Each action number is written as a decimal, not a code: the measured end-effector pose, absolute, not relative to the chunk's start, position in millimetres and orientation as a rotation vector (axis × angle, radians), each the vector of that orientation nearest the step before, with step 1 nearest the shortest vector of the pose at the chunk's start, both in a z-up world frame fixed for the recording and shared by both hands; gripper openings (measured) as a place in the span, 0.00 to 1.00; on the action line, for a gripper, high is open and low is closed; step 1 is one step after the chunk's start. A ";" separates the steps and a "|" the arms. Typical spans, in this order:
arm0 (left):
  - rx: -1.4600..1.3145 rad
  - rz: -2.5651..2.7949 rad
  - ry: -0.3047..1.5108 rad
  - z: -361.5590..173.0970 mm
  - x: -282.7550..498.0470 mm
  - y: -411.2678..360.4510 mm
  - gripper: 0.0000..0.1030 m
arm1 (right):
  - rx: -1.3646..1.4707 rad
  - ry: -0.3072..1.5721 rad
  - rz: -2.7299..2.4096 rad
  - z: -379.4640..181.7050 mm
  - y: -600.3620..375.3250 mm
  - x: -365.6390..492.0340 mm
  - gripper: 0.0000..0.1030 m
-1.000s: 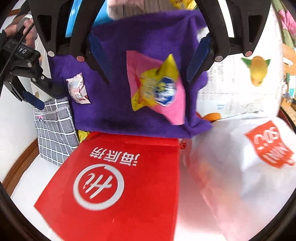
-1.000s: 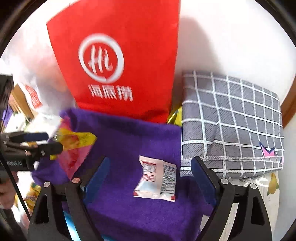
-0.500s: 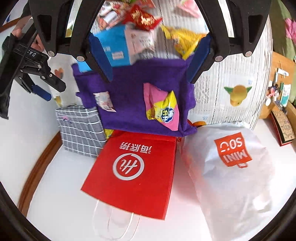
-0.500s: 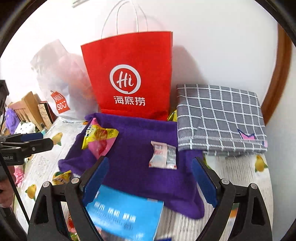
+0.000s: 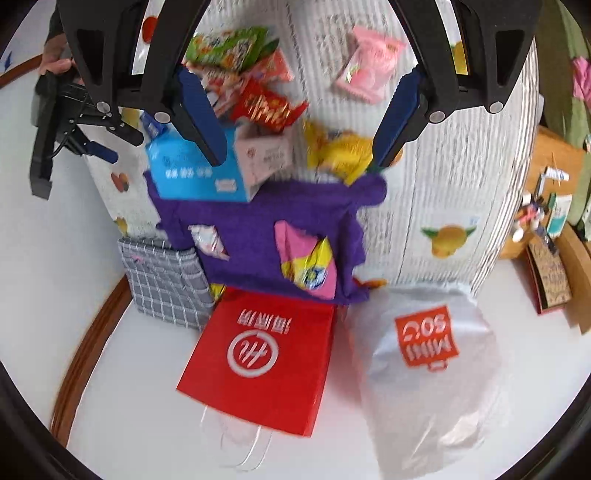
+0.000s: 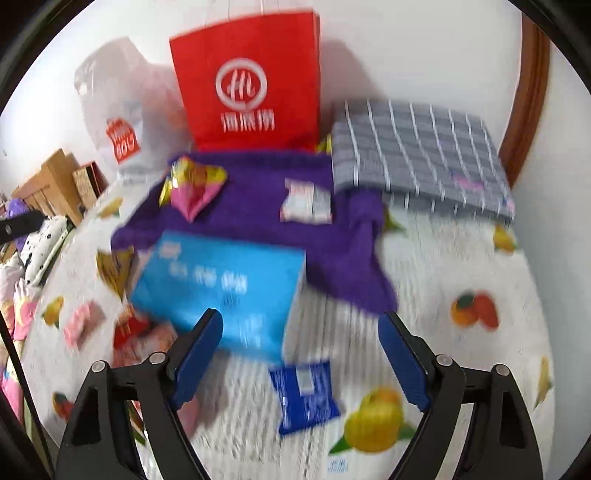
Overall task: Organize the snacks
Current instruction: 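Withdraw both open tools back toward the snack pile, then grasp the pink peach packet with the left tool while the right tool grasps the blue packet, then lift both held packets and carry them toward the purple towel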
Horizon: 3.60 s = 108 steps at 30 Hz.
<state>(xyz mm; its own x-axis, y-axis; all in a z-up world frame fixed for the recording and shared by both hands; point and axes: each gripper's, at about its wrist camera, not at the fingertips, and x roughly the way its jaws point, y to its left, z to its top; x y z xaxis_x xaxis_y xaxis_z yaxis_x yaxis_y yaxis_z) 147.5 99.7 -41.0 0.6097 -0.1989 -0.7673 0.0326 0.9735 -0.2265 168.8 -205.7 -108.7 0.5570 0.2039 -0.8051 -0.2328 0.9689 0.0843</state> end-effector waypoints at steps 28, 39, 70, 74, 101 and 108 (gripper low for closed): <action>-0.157 -0.020 1.009 -131.0 109.6 130.8 0.77 | -0.045 0.893 0.221 -179.1 -208.2 134.7 0.51; -0.131 0.000 1.040 -164.3 120.9 127.5 0.76 | -0.038 0.892 0.214 -179.1 -207.7 135.6 0.52; -0.108 -0.060 0.909 -110.3 72.9 79.4 0.31 | 0.077 0.917 0.217 -170.9 -224.8 112.2 0.43; -0.096 -0.078 0.894 -98.0 70.8 69.1 0.31 | 0.086 0.926 0.224 -167.3 -225.9 105.8 0.43; -0.082 -0.106 0.811 -24.2 77.2 36.6 0.31 | 0.055 0.749 0.309 -47.5 -212.8 89.7 0.43; -0.086 -0.096 0.785 -13.1 93.1 31.3 0.31 | 0.055 0.723 0.334 -28.9 -216.1 104.1 0.43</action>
<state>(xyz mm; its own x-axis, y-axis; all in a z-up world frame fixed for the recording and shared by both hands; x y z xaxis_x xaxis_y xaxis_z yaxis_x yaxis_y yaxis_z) 93.1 31.3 -13.1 0.7031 -0.1184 -0.7012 0.0547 0.9921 -0.1127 104.1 -216.1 -28.9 0.6994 0.3181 -0.6401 -0.2803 0.9458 0.1639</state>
